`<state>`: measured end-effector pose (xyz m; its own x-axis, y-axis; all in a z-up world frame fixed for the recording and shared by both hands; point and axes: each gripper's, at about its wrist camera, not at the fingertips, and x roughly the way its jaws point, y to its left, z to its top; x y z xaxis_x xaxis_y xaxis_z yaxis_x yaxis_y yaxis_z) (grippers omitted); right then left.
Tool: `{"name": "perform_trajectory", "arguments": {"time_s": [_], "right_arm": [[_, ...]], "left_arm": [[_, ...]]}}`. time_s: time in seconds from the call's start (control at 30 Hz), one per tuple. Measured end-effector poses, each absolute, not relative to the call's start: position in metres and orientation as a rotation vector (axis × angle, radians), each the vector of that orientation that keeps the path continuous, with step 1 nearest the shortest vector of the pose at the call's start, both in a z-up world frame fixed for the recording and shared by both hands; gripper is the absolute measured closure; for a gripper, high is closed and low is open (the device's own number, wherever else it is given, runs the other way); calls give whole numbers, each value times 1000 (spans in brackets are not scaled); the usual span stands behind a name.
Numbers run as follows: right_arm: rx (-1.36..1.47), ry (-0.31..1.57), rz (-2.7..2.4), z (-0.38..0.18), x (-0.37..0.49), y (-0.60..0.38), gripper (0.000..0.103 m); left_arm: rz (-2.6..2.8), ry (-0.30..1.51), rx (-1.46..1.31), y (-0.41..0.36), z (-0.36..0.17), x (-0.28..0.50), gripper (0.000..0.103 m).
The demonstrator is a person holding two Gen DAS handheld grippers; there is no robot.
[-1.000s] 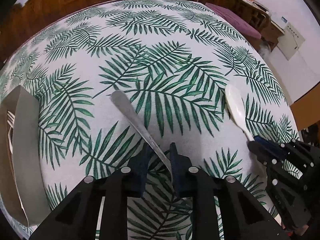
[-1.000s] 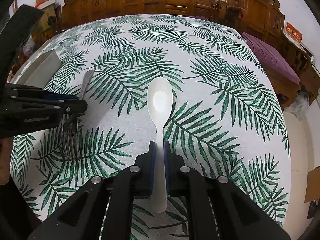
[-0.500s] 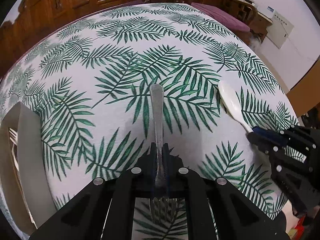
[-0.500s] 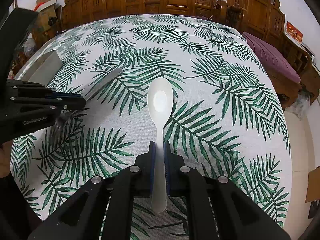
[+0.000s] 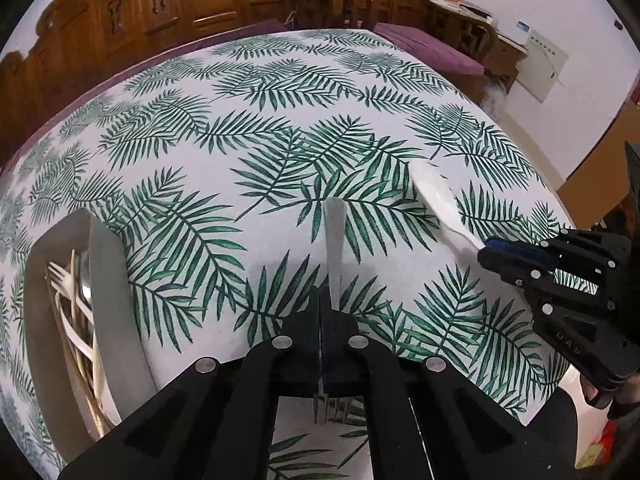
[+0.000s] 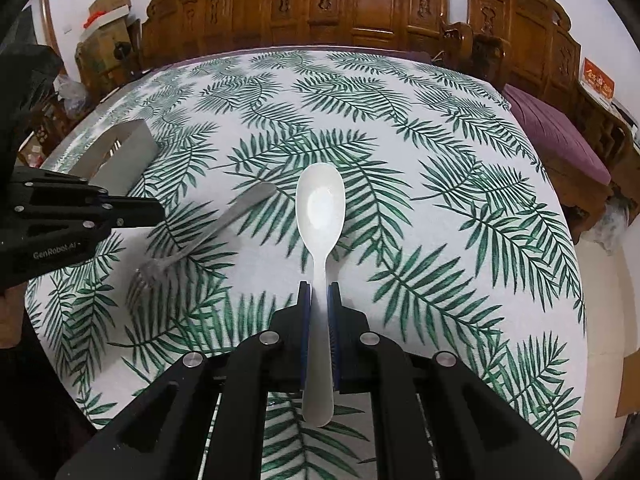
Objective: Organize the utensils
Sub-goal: 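Grasp the metal fork by its handle with the left gripper while the right gripper holds the white spoon, then lower the metal fork into the grey tray and open the left gripper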
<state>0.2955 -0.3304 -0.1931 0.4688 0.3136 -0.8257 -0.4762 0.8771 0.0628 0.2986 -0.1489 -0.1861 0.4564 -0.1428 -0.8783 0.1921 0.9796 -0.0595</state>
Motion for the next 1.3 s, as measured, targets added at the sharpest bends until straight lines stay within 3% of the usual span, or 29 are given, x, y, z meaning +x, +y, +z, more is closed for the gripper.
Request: {"name": "perform_trajectory", "arguments": {"time_s": [0.3, 0.4, 0.5, 1.3], "right_arm": [[-165, 984, 452, -199, 299, -348, 93], [-151, 981, 450, -197, 300, -352, 93], [-152, 978, 457, -196, 300, -351, 93], [-198, 931, 582, -173, 278, -269, 93]], "left_arm": [[-230, 1181, 84, -164, -218, 311, 88], [-211, 1176, 103, -167, -222, 312, 88], [-213, 1176, 122, -168, -222, 311, 97], [-168, 1032, 80, -83, -151, 265, 97]]}}
